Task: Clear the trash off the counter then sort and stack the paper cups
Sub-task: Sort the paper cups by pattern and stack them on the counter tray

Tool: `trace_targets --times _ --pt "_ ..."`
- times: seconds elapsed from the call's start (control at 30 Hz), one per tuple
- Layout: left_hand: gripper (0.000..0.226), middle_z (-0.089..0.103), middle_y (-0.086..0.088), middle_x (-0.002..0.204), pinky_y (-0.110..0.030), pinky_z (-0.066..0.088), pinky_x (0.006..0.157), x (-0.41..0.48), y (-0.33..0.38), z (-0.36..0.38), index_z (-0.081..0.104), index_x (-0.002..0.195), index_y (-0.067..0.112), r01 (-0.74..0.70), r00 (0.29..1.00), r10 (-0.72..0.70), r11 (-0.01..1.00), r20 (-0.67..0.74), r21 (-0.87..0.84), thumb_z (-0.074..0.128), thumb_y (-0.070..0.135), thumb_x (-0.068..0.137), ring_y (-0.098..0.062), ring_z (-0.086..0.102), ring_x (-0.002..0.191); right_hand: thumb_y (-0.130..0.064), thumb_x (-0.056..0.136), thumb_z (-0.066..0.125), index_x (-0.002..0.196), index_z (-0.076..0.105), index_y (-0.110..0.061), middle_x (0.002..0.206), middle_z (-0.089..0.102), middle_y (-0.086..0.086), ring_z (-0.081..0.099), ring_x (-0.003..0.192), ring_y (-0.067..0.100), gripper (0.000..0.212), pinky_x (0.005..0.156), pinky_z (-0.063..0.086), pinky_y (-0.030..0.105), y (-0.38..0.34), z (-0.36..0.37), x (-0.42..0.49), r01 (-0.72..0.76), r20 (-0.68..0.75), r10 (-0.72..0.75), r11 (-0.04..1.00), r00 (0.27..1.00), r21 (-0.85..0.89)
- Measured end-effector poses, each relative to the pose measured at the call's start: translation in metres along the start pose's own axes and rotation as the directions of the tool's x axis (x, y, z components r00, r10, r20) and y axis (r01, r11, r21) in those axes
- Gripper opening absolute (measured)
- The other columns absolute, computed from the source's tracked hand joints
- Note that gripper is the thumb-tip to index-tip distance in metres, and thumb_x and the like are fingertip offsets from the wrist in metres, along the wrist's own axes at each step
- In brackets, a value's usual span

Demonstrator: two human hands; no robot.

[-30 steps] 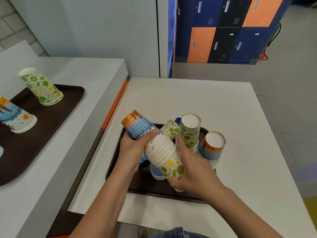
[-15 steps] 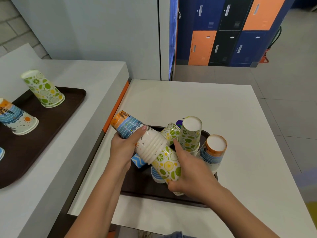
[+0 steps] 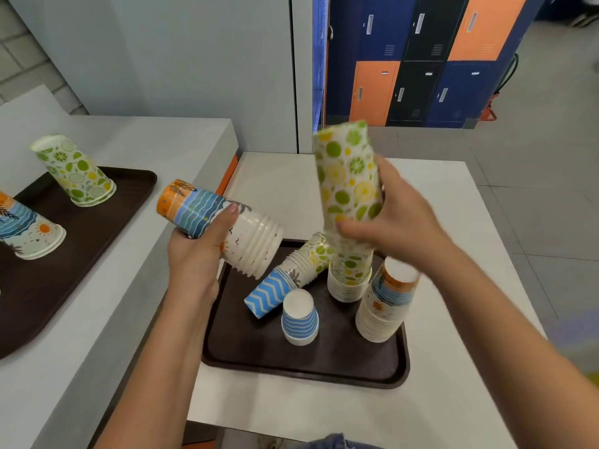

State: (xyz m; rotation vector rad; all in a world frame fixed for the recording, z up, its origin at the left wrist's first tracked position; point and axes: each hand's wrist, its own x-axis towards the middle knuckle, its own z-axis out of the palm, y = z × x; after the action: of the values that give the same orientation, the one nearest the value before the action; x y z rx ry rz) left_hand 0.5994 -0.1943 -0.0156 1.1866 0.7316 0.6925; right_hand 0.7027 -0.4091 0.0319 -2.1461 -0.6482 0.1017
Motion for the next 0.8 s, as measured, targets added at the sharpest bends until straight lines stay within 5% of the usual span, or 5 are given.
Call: trace_targets --times 0.2,0.37,0.5,0.6,0.8 --pt "0.071 0.071 -0.005 0.098 -0.024 0.055 0.070 -0.026 0.000 0.041 0.061 0.109 0.005 -0.202 0.971 0.197 0.979 0.136 0.022 0.091 0.028 0.049 -0.012 0.070 0.085 -0.006 0.067 0.082 0.138 0.031 -0.021 0.118 0.057 -0.005 0.060 0.106 0.012 0.089 0.082 0.056 0.028 0.056 -0.010 0.057 -0.131 0.199 0.082 0.959 0.977 0.250" --pt "0.065 0.071 0.003 0.100 -0.026 0.057 0.077 -0.064 -0.015 0.074 0.059 0.109 0.010 -0.327 0.931 0.294 0.936 0.216 0.134 0.091 0.026 0.055 -0.006 0.069 0.089 -0.013 0.064 0.085 0.137 0.035 -0.019 0.124 0.058 -0.004 0.059 0.114 0.012 0.089 0.088 0.054 0.029 0.114 0.005 0.059 -0.197 0.473 0.114 0.972 0.874 0.130" --pt "0.073 0.069 0.009 0.100 -0.027 0.056 0.083 -0.088 -0.032 0.091 0.055 0.112 0.014 -0.360 0.903 0.299 0.918 0.307 0.166 0.092 0.026 0.050 -0.003 0.068 0.092 -0.021 0.076 0.079 0.126 0.044 -0.029 0.116 0.056 -0.018 0.056 0.110 0.007 0.061 0.089 0.047 0.019 0.121 0.005 0.056 -0.056 0.519 0.085 0.996 0.851 -0.073" --pt "0.072 0.066 0.018 0.099 -0.024 0.055 0.085 -0.097 -0.042 0.103 0.051 0.110 0.028 -0.382 0.875 0.273 0.896 0.399 0.225 0.092 0.028 0.051 0.003 0.065 0.093 -0.007 0.088 0.064 0.125 0.049 -0.018 0.122 0.057 0.001 0.053 0.114 0.022 0.041 0.100 0.045 0.038 0.125 0.005 0.045 -0.014 0.548 0.076 0.993 0.833 -0.117" --pt "0.076 0.056 0.027 0.097 -0.007 0.044 0.082 -0.103 -0.068 0.125 0.045 0.118 0.032 -0.494 0.786 0.242 0.799 0.569 0.342 0.090 0.033 0.056 0.014 0.054 0.093 0.001 0.085 0.064 0.121 0.045 -0.018 0.117 0.054 -0.002 0.047 0.114 0.016 0.045 0.104 0.038 0.036 0.145 -0.007 0.038 -0.039 0.494 0.072 0.996 0.866 -0.076"
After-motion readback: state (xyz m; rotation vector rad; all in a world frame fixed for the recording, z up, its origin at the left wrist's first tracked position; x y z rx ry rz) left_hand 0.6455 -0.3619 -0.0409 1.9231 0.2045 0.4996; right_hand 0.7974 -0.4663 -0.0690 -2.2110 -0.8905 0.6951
